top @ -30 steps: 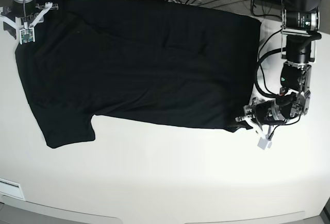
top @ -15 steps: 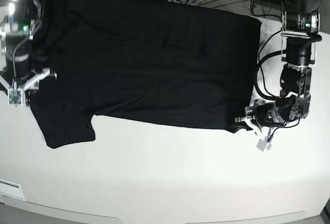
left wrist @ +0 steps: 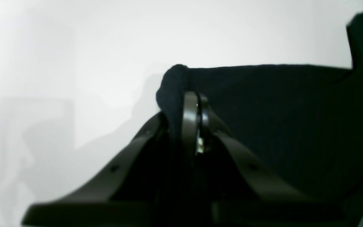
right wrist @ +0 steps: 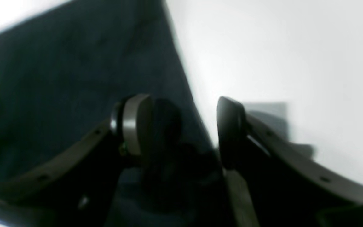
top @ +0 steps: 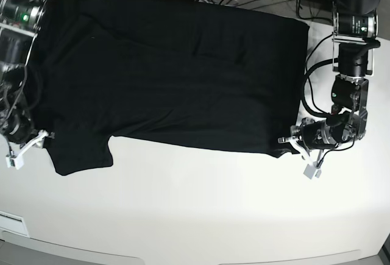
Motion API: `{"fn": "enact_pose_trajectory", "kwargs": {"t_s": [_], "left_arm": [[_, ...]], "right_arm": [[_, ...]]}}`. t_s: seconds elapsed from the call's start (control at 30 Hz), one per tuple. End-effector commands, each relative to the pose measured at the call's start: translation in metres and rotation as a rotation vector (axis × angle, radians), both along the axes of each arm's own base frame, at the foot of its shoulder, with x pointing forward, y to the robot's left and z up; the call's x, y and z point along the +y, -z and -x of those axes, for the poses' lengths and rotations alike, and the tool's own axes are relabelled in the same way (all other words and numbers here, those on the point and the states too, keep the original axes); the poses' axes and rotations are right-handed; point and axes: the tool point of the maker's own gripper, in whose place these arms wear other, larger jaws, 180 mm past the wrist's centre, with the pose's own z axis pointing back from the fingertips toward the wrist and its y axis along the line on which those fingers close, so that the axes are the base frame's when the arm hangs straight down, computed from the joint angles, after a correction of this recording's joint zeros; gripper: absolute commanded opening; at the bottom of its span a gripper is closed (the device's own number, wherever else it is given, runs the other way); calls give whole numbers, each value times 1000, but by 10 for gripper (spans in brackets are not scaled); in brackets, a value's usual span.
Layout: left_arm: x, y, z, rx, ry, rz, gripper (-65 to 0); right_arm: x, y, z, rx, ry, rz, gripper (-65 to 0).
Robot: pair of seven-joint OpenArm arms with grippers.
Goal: Fold the T-shirt properly
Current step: 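Move right gripper to the opposite sleeve edge and grasp it, then lift the second side edge with both grippers and fold it over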
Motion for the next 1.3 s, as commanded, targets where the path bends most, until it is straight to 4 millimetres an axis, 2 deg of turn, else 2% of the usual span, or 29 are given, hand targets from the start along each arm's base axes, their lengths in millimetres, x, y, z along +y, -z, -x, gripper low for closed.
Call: {"fn": "enact_pose_trajectory", "kwargs": {"t_s": [0.0, 0.17, 0.27, 0.4, 0.6, 0.7, 0.83, 0.87, 0.9, 0.93, 1.0, 1.03, 1.27], "left_arm": [[18, 11, 8, 59, 2, -97, -650], [18, 10, 7, 52, -2, -95, -650], [18, 10, 7, 49, -3, -93, -650], [18, 9, 5, 44, -6, -89, -650], [18, 9, 6, 44, -6, -90, -650], [18, 9, 6, 45, -6, -89, -650], [18, 9, 6, 45, -6, -90, -650], [18, 9, 6, 45, -6, -90, -650], [18, 9, 6, 45, -6, -90, -650], [18, 9, 6, 45, -6, -90, -650], [18, 9, 6, 44, -6, -89, -650], [17, 9, 5, 41, -5, -89, -650], [15, 3, 0, -27, 43, -99, -650]], "right_arm": [[-17, -23, -14, -59, 21, -10, -302], [-34, -15, -16, -41, 73, -109, -302], [-30, -2, -10, -10, 79, -134, -303], [-15, 5, -8, -1, 49, -170, -303], [29, 9, -6, 19, -64, -321, -303], [40, 11, -8, 16, -82, -340, -303], [42, 7, -10, -2, -95, -349, -308], [42, 7, -10, -3, -95, -349, -320], [42, 6, -10, -6, -100, -349, -364], [43, 6, -10, -10, -109, -348, -435], [44, 5, -11, -15, -118, -350, -620], [46, 3, -11, -23, -124, -358, -650], [63, -34, -12, -65, -253, -407, -650]]}}
